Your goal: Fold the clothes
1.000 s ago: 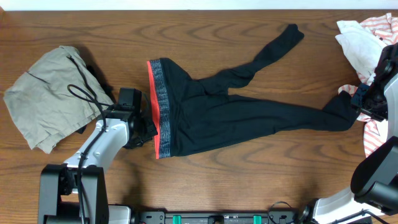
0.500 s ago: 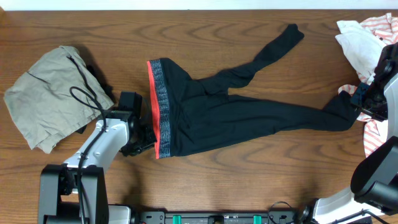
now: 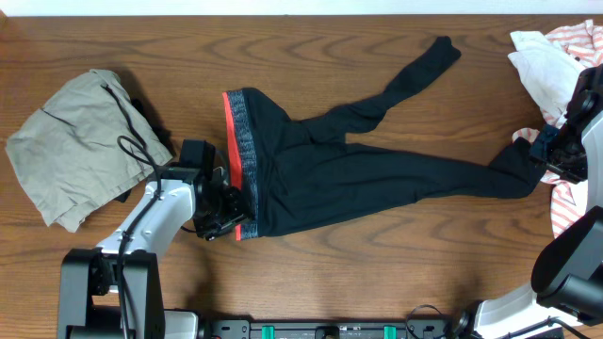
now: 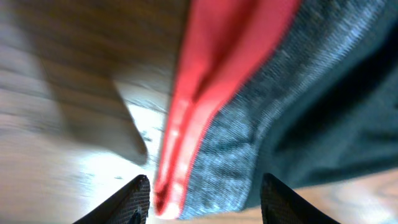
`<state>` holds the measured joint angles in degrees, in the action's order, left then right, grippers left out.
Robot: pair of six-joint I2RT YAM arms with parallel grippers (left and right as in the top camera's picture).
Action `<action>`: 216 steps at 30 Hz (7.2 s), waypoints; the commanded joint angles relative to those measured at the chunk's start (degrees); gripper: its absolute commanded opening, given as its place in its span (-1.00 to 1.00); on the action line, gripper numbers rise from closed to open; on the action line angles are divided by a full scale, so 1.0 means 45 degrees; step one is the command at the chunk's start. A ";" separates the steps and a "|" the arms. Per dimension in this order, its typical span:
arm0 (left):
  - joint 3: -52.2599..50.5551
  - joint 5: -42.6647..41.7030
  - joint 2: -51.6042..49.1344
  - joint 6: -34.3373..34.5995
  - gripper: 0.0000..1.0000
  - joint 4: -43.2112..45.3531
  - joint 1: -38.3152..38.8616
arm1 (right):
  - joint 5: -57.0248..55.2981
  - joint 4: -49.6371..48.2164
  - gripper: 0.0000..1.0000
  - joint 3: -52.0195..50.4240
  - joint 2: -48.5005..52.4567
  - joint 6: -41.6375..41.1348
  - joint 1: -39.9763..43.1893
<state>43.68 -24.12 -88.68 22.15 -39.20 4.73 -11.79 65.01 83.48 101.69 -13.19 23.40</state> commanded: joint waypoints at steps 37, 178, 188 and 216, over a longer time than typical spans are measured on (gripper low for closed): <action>-0.0753 -0.1171 -0.0423 0.1098 -0.88 -0.0160 0.0024 | 0.0117 0.0233 -0.03 -0.0092 -0.0073 0.0000 0.0049; -0.0680 0.3706 0.0471 0.0991 -0.88 -0.0568 -0.5367 | 0.0369 -0.0257 -0.97 -0.1724 -0.1321 -0.0010 -0.0913; -0.0680 0.3706 0.0471 0.0991 -0.88 -0.0568 -0.5367 | 0.0364 -0.0947 -0.92 -0.1744 -0.1321 -0.0010 -0.0845; -0.0680 0.3706 0.0471 0.0996 -0.88 -0.0597 -0.5367 | 0.5066 -0.1326 -0.87 -0.1987 -0.1321 0.2560 -0.0520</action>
<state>40.69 -10.04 -86.76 26.98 -42.19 -18.98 7.92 59.27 75.88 95.42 -3.40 21.65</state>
